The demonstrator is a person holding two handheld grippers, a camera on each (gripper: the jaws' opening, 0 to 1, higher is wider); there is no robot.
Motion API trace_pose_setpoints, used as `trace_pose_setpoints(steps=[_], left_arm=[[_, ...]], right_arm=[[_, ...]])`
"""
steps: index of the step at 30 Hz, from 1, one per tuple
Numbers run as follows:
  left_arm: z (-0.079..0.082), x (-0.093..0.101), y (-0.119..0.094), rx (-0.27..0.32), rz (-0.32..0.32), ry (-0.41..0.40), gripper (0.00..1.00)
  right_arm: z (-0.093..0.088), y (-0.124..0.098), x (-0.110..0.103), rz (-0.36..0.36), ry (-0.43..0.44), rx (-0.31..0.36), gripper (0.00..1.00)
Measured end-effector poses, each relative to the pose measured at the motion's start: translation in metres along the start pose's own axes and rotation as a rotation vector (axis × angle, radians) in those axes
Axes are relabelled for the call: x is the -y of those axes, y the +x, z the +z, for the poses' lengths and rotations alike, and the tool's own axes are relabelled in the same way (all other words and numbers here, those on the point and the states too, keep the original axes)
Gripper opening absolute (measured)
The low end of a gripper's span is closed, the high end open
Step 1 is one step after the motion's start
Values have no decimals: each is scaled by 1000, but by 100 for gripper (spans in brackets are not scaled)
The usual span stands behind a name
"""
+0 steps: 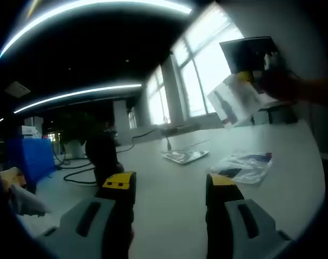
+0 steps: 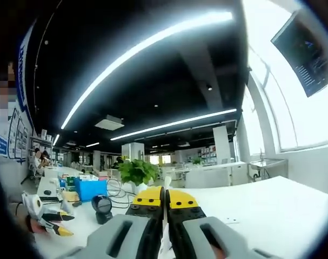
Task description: Clip sheet goods on table flip sheet goods clip sheet goods scan sheet goods put sheet goods back to table
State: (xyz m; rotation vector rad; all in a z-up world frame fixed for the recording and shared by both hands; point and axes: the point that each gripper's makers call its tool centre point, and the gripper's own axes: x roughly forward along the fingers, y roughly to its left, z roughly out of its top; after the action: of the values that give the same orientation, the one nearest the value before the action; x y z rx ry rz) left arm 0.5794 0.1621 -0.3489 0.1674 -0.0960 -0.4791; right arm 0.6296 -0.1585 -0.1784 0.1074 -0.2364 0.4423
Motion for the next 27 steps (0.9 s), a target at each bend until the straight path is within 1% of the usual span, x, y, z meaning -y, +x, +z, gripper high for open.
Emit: trace_pose_setpoints(steps=[1, 5, 12, 15, 17, 22, 27], left_arm=[[0, -1, 0, 3, 0, -2, 44], [1, 0, 0, 4, -1, -4, 44], [2, 2, -1, 4, -5, -3, 44], [2, 3, -1, 5, -5, -5, 44], [3, 4, -1, 5, -6, -4, 44], [3, 5, -1, 6, -5, -5, 44], [3, 6, -1, 7, -7, -4, 44]], right_arm=[[1, 2, -1, -3, -6, 9, 0], [3, 10, -4, -16, 20, 41, 0], [3, 26, -4, -39, 15, 72, 0], [3, 33, -1, -56, -6, 92, 0], [1, 38, 2, -64, -13, 98, 0], [-1, 48, 5, -78, 16, 115, 0], [-3, 58, 5, -87, 6, 120, 0]])
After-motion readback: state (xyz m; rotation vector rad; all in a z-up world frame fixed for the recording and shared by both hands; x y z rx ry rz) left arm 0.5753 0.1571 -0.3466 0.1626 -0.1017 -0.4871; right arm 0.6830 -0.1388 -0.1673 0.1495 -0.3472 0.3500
